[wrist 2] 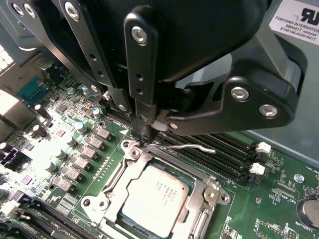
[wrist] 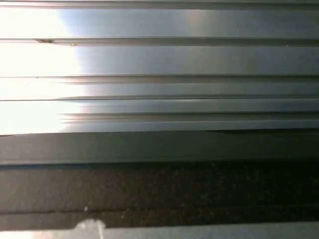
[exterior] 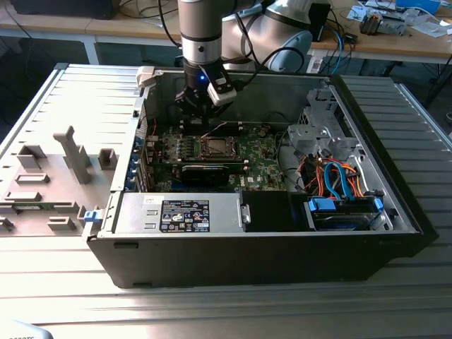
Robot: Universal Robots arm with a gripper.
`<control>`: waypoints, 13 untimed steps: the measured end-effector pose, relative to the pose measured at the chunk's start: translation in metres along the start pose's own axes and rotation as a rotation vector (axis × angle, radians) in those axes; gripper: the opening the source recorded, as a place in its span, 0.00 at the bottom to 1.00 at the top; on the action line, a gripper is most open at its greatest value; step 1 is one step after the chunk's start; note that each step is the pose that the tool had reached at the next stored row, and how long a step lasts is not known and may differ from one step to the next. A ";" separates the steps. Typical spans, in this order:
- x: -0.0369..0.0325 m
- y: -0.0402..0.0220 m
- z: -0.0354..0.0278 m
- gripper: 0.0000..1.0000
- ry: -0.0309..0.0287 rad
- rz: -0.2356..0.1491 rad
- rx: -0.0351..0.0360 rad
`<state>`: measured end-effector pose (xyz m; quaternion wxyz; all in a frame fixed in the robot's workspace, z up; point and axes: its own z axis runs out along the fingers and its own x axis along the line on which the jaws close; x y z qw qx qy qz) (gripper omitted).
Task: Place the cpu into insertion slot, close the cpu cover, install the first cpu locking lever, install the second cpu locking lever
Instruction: 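Install the first cpu locking lever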
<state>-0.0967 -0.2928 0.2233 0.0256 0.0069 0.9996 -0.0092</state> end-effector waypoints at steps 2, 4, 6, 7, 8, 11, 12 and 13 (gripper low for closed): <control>-0.0001 0.0003 0.0003 0.11 0.0000 -0.001 0.0000; -0.0001 0.0006 0.0007 0.11 0.0000 -0.001 0.0000; -0.0001 0.0008 0.0010 0.11 0.0000 -0.001 -0.0001; -0.0001 0.0011 0.0012 0.11 0.0000 -0.001 -0.0001; -0.0002 0.0012 0.0014 0.11 0.0000 -0.001 0.0000; -0.0002 0.0015 0.0019 0.11 0.0001 -0.001 0.0000; -0.0003 0.0017 0.0021 0.11 0.0000 -0.001 -0.0001; -0.0004 0.0018 0.0023 0.11 0.0000 -0.001 -0.0001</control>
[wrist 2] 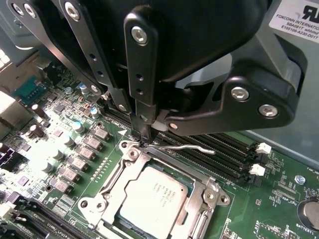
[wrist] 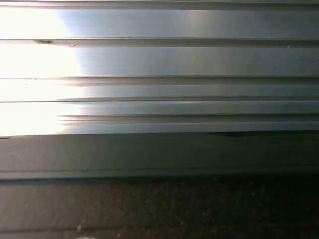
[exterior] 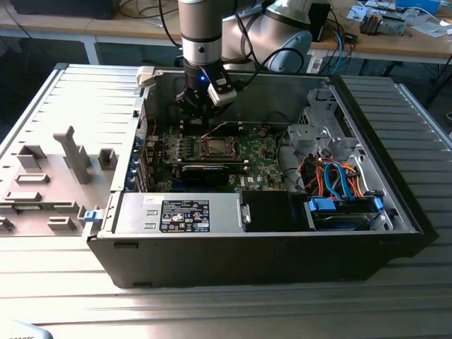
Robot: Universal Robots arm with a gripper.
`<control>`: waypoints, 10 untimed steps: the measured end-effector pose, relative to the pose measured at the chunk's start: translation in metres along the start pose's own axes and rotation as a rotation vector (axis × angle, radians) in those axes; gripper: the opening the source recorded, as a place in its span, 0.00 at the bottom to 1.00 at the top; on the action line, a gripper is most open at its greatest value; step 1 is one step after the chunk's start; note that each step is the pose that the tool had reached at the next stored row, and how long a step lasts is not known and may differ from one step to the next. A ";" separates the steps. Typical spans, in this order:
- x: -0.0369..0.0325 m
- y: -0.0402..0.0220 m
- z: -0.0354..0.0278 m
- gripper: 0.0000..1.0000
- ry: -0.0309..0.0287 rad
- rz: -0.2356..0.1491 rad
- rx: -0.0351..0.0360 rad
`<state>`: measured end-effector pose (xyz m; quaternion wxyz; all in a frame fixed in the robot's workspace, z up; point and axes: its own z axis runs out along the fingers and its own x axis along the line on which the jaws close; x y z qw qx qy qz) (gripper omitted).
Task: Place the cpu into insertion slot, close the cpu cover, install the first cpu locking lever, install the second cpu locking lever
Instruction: 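Install the first cpu locking lever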
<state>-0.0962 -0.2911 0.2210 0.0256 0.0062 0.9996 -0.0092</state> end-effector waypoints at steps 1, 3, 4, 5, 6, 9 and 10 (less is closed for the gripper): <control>0.0000 0.0001 0.0002 0.11 0.0000 0.000 0.0000; -0.0003 0.0004 0.0007 0.11 0.0000 0.000 0.0000; -0.0004 0.0006 0.0009 0.11 0.0000 0.000 0.0000; -0.0007 0.0007 0.0013 0.11 0.0000 0.000 0.0000; -0.0011 0.0009 0.0016 0.11 -0.0001 0.000 -0.0001; -0.0019 0.0014 0.0024 0.11 0.0000 0.000 0.0000; -0.0021 0.0016 0.0027 0.11 0.0000 0.000 -0.0001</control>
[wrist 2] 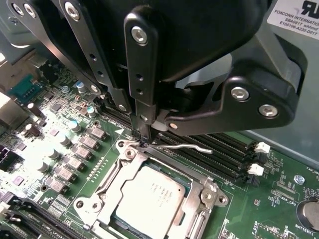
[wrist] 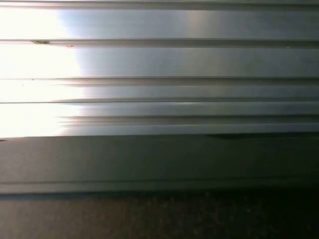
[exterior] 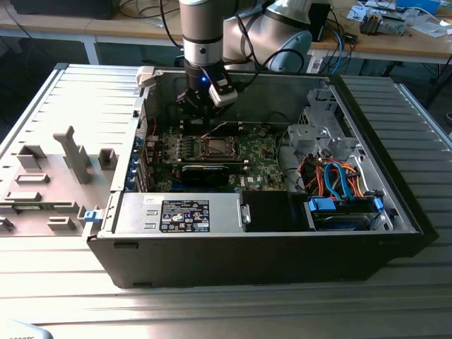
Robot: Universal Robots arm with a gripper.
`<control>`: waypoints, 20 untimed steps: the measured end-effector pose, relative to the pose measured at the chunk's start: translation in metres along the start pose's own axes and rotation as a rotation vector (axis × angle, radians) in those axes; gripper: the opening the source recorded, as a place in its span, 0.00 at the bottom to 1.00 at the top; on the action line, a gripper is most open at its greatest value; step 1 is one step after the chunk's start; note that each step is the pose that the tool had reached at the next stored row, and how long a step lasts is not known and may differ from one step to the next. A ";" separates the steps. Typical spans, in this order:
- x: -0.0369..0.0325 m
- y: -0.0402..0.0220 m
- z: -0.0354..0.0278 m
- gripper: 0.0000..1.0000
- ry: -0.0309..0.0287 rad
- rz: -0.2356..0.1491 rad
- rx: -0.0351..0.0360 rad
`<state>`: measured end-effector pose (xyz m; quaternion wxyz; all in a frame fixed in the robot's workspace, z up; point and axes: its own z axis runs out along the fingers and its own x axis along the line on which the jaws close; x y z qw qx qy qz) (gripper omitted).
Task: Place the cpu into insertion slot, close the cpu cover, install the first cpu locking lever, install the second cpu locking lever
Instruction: 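Install the first cpu locking lever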
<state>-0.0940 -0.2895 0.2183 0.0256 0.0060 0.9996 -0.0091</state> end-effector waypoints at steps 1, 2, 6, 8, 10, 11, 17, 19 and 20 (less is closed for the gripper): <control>-0.0003 0.0003 0.0006 0.11 0.0000 0.000 0.0000; -0.0007 0.0006 0.0012 0.11 0.0000 0.000 0.0000; -0.0015 0.0015 0.0026 0.11 -0.0001 -0.001 0.0000; -0.0019 0.0020 0.0033 0.11 0.0004 -0.001 0.0007; -0.0020 0.0030 0.0043 0.11 0.0008 -0.004 0.0012; -0.0020 0.0043 0.0057 0.11 -0.0002 -0.007 -0.0001; -0.0020 0.0038 0.0069 0.11 -0.0005 -0.010 -0.0016; -0.0021 0.0010 0.0069 0.11 -0.0005 -0.009 -0.0007; -0.0020 -0.0002 0.0067 0.11 -0.0002 -0.007 -0.0003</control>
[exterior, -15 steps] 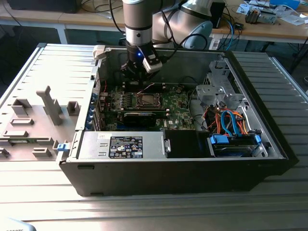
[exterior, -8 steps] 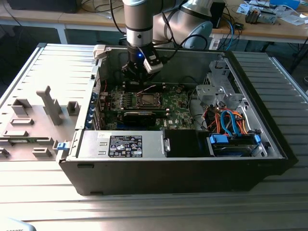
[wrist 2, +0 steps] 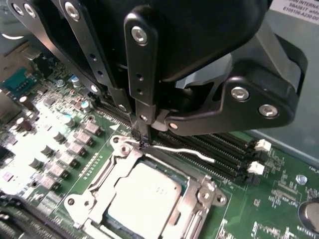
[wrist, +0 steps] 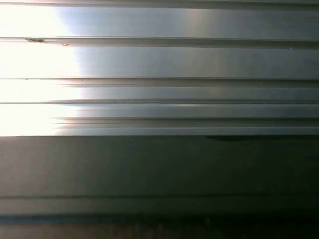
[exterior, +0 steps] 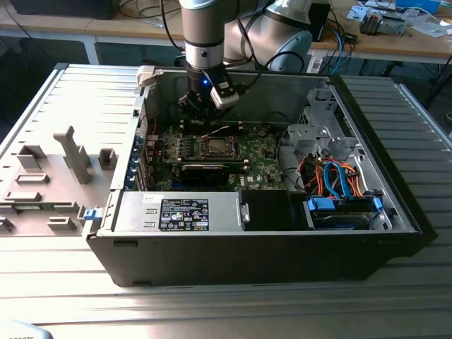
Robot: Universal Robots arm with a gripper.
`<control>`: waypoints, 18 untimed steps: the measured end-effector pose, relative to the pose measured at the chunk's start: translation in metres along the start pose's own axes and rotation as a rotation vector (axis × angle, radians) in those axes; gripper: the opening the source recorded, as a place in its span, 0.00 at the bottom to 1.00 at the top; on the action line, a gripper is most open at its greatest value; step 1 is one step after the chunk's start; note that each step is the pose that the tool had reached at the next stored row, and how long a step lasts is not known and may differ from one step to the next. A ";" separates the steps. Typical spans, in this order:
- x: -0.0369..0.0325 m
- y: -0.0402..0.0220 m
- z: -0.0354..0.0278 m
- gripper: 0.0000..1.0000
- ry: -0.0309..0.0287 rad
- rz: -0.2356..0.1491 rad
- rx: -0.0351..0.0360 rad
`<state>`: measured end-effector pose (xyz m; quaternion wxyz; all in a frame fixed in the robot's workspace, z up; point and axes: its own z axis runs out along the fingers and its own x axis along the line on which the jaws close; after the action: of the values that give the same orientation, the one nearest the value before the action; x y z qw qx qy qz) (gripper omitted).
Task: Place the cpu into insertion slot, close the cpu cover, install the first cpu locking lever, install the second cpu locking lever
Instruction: 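Install the first cpu locking lever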
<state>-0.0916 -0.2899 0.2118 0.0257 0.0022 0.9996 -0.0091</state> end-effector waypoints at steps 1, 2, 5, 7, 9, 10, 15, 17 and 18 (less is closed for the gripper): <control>0.0000 -0.0009 0.0001 0.11 0.0000 0.003 -0.0001; 0.0000 -0.0017 0.0001 0.11 0.0001 0.006 0.0002; -0.0001 -0.0029 0.0001 0.11 0.0003 0.023 0.0009; -0.0001 -0.0033 0.0001 0.11 0.0008 0.041 0.0020; -0.0004 -0.0034 0.0001 0.11 0.0012 0.052 0.0027; -0.0008 -0.0034 0.0002 0.11 0.0012 0.057 0.0029; -0.0083 -0.0035 0.0009 0.11 0.0027 0.064 0.0026; -0.0109 -0.0035 0.0012 0.11 0.0035 0.064 0.0020; -0.0115 -0.0036 0.0014 0.11 0.0039 0.064 0.0010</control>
<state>-0.0801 -0.2935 0.2110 0.0240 0.0343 0.9991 -0.0087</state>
